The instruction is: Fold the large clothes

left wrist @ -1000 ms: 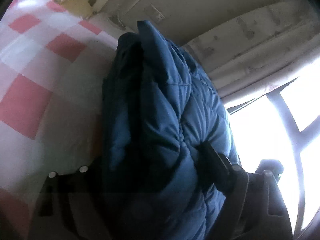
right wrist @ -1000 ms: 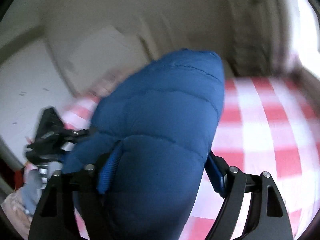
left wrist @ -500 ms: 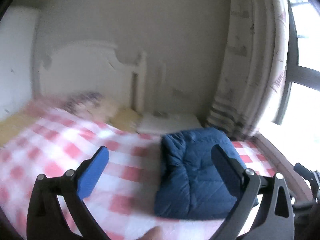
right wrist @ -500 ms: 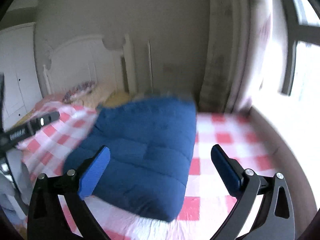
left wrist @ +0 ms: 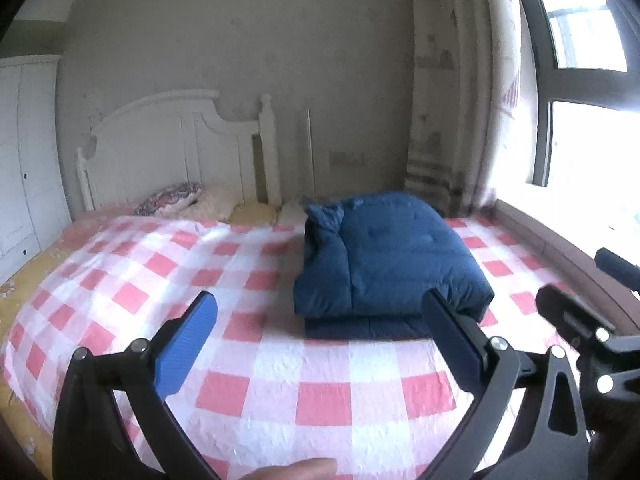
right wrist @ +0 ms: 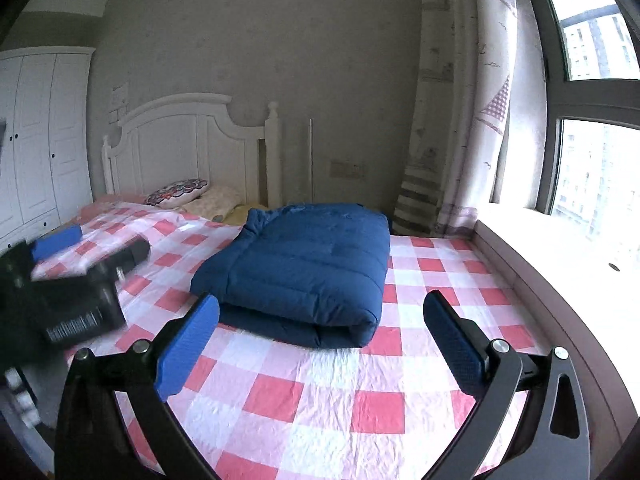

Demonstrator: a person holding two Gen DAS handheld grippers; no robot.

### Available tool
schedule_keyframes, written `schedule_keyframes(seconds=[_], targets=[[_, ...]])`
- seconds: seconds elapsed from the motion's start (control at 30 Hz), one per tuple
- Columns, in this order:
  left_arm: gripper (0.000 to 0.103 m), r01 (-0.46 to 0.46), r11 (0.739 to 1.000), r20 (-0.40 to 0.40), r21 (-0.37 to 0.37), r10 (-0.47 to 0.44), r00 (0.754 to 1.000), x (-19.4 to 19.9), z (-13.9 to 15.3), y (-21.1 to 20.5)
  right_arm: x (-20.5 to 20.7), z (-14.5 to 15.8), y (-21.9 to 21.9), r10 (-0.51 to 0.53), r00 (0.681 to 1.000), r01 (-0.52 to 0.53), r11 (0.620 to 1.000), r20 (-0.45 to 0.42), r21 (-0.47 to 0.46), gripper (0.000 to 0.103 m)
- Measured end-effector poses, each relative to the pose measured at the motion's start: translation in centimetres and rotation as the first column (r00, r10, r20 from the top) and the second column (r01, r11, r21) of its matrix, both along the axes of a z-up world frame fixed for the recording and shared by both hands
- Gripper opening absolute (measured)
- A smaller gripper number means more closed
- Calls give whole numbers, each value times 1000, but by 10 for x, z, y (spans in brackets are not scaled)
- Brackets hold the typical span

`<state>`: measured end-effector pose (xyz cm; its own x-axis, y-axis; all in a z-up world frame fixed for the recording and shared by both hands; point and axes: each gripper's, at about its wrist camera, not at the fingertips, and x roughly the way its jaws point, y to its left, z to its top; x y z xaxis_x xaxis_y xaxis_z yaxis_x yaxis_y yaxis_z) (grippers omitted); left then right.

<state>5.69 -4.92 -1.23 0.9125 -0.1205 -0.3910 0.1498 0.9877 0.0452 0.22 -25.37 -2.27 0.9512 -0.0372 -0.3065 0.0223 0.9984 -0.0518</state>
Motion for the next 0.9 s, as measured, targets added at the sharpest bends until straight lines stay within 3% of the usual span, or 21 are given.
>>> schedule_keyframes(seconds=[0.9], targets=[[101, -9, 1000, -19, -18, 8, 1000, 1, -6, 5, 7, -11, -2, 5, 1000, -4, 999, -30, 40, 98]])
